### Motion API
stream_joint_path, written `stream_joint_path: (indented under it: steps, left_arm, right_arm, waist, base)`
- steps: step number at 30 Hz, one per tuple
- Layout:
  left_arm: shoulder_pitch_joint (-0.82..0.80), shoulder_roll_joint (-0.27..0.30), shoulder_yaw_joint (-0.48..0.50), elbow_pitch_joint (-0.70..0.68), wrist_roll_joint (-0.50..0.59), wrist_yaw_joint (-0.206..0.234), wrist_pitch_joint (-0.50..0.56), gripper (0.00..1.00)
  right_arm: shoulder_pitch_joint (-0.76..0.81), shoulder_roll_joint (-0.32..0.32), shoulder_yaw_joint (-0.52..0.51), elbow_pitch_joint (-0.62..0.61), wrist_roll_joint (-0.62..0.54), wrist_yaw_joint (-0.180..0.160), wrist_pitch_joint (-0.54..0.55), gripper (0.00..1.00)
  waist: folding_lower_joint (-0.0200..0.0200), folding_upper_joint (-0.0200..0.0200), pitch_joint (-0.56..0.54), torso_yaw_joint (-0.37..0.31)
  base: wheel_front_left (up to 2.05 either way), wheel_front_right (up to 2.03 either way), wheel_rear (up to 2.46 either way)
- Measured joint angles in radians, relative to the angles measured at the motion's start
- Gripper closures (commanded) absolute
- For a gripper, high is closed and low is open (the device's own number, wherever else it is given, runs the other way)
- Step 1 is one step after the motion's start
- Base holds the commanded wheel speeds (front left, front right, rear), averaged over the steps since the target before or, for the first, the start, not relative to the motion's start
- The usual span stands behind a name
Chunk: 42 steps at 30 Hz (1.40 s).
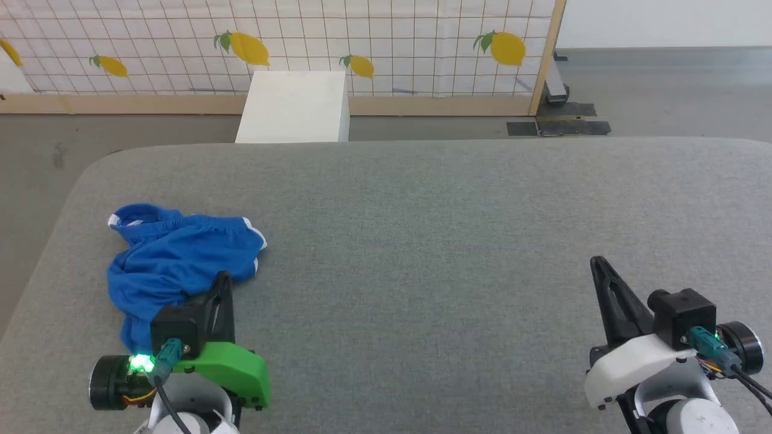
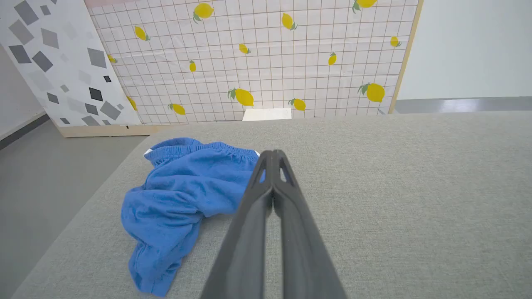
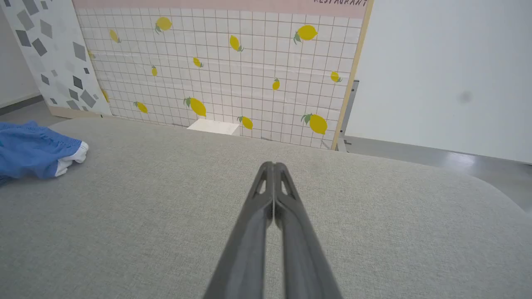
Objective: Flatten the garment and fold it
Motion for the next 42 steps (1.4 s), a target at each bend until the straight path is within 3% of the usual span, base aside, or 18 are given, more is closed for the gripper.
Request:
stream_joint_path:
  steps: [19, 20, 42]
  left_arm:
    - [0.000, 0.000, 0.000, 0.000, 0.000, 0.000, 0.000, 1.00]
    - [0.000, 0.000, 0.000, 0.000, 0.000, 0.000, 0.000, 0.00]
    - [-0.001, 0.000, -0.012, 0.029, -0.025, 0.000, -0.030, 0.00]
  right_arm:
    - [0.000, 0.000, 0.000, 0.000, 0.000, 0.000, 0.000, 1.00]
    - [0.000, 0.000, 0.000, 0.000, 0.000, 0.000, 0.000, 0.00]
    - [0.000, 0.000, -0.010, 0.037, 0.041, 0.000, -0.030, 0.00]
  waist:
    - [0.0000, 0.0000, 0.000, 0.000]
    - [0.0000, 0.0000, 0.000, 0.000]
    - [0.0000, 0.0000, 0.001, 0.014]
  base:
    - [0.00, 0.00, 0.00]
    - [0.00, 0.00, 0.00]
    - [0.00, 0.00, 0.00]
